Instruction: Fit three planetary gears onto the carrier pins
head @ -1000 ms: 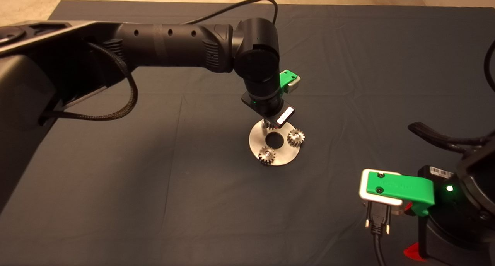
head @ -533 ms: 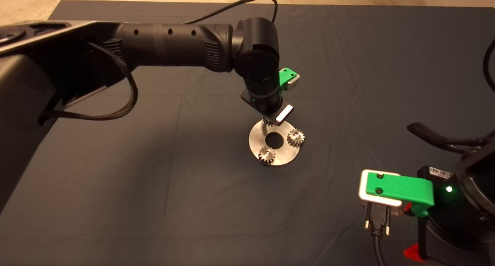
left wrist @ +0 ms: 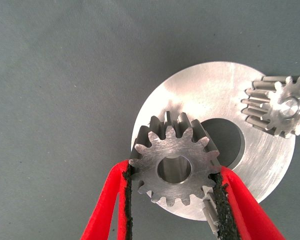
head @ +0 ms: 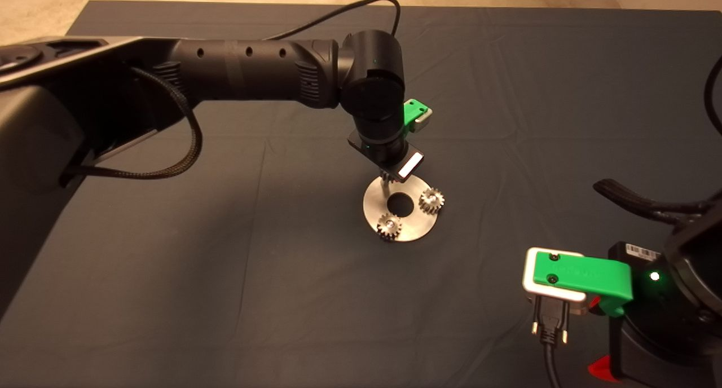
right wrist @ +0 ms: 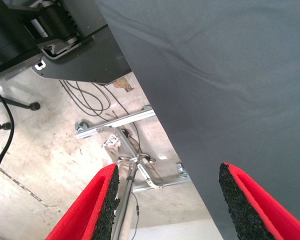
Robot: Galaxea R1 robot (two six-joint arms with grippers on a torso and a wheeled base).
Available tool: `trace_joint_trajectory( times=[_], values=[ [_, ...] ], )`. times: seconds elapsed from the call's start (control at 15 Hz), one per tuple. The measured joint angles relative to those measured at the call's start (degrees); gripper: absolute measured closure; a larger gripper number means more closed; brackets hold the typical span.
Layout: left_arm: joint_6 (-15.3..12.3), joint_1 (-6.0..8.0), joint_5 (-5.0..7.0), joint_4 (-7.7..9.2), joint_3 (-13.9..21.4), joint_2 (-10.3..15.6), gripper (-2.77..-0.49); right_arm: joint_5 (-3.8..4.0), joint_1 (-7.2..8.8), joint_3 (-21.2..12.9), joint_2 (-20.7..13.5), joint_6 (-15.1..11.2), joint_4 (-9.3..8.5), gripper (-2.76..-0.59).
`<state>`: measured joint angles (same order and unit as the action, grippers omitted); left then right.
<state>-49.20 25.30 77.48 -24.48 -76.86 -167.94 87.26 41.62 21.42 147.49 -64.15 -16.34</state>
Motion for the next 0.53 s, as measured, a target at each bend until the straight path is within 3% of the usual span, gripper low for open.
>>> trace_joint_trajectory(
  times=[0.53],
  values=[
    [0.0, -1.43, 0.08, -0.82, -0.4, 0.0, -0.83, 0.02, 0.0, 0.0, 0.0, 0.0, 0.0, -1.47]
  ],
)
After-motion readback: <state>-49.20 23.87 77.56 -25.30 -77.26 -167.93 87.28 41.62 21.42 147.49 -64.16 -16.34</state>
